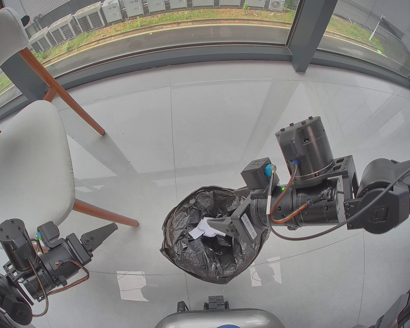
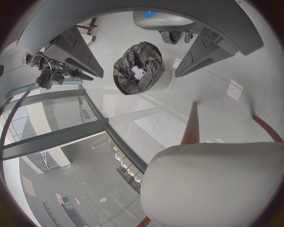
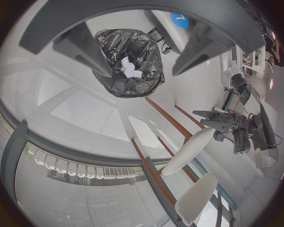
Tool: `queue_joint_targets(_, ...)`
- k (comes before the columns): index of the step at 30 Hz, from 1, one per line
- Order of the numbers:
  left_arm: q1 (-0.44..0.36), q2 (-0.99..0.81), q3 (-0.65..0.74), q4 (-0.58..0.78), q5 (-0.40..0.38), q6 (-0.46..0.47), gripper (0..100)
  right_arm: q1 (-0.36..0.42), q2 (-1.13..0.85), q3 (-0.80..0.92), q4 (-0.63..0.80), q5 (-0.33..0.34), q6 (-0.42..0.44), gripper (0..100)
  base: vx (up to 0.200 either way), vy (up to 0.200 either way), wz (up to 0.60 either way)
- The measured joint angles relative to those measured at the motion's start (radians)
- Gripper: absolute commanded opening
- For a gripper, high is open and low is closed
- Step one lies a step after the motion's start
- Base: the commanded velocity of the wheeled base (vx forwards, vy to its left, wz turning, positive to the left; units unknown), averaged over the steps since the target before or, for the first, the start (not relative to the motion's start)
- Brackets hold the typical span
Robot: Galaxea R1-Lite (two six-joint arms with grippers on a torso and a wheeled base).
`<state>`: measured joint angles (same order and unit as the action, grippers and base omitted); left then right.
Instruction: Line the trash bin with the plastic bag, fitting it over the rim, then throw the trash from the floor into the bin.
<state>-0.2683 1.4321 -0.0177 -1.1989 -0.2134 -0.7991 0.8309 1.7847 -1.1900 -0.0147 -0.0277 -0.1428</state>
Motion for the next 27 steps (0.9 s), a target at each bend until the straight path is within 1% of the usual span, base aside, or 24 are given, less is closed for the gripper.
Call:
queue_joint_targets(4,-0.001,-0.002,0.0,-0.002,0.0,0.005,100,0.001,-0.008,0.004,0.005,-0.011,0.001,100,0.0,0.0,0.0)
queue_joint_targets(7,-0.001,-0.012,0.0,-0.004,0.0,0.007,100,-0.011,-0.031,0.007,0.009,-0.05,0.025,100,0.0,0.0,0.0)
queue_joint_targets(9,-0.002,-0.029,0.0,-0.005,-0.001,0.007,100,-0.03,-0.056,0.01,0.022,-0.086,0.065,100,0.0,0.0,0.0)
queue_joint_targets(11,-0.004,-0.05,0.0,-0.004,-0.005,0.004,100,-0.063,-0.098,0.015,0.057,-0.133,0.113,100,0.0,0.0,0.0)
queue_joint_targets(15,-0.011,-0.099,0.0,0.007,-0.014,-0.002,100,-0.129,-0.207,0.052,0.151,-0.218,0.181,100,0.0,0.0,0.0)
queue_joint_targets(20,-0.017,-0.174,0.0,0.069,-0.021,0.005,100,-0.221,-0.397,0.187,0.273,-0.317,0.231,100,0.0,0.0,0.0)
queue_joint_targets(23,-0.003,-0.218,0.0,0.137,-0.001,0.05,100,-0.28,-0.539,0.293,0.333,-0.362,0.246,100,0.0,0.0,0.0)
queue_joint_targets(27,0.043,-0.273,0.0,0.24,0.046,0.136,100,-0.369,-0.717,0.416,0.393,-0.396,0.254,100,0.0,0.0,0.0)
